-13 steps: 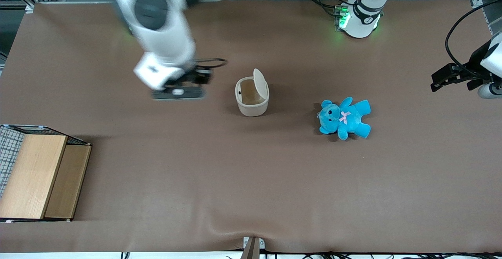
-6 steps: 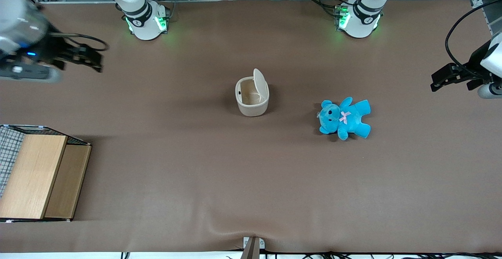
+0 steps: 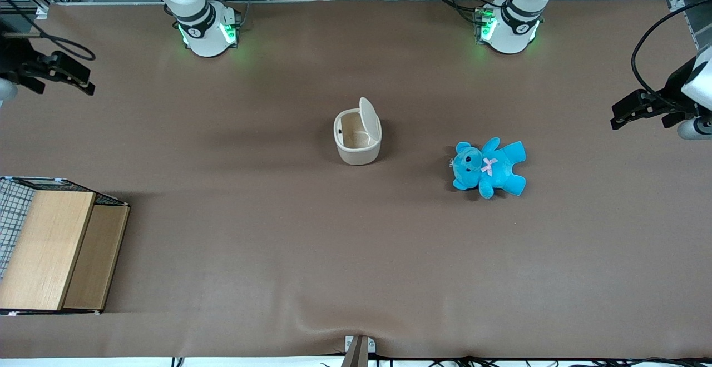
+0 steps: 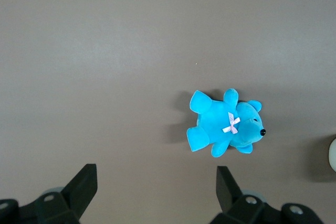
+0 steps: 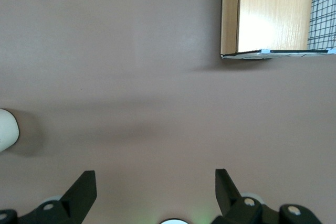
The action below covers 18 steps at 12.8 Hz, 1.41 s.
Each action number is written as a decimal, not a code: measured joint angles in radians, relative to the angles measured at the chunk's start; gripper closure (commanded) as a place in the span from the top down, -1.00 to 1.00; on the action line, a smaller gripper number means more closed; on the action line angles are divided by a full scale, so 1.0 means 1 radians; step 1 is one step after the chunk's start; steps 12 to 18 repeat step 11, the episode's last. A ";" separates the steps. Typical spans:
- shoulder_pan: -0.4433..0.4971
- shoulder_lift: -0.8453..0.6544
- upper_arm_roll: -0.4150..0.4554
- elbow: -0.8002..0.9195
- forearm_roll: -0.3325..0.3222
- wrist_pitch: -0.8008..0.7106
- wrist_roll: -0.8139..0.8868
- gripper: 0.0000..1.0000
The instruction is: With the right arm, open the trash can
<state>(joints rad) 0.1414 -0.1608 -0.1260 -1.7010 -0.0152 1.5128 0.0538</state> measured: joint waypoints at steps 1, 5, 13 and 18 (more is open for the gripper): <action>0.000 -0.025 0.000 -0.030 0.000 0.014 0.000 1.00; -0.004 -0.052 0.000 -0.032 0.000 0.027 0.000 1.00; -0.004 -0.052 0.002 -0.030 0.000 0.029 0.000 1.00; -0.004 -0.052 0.002 -0.030 0.000 0.029 0.000 1.00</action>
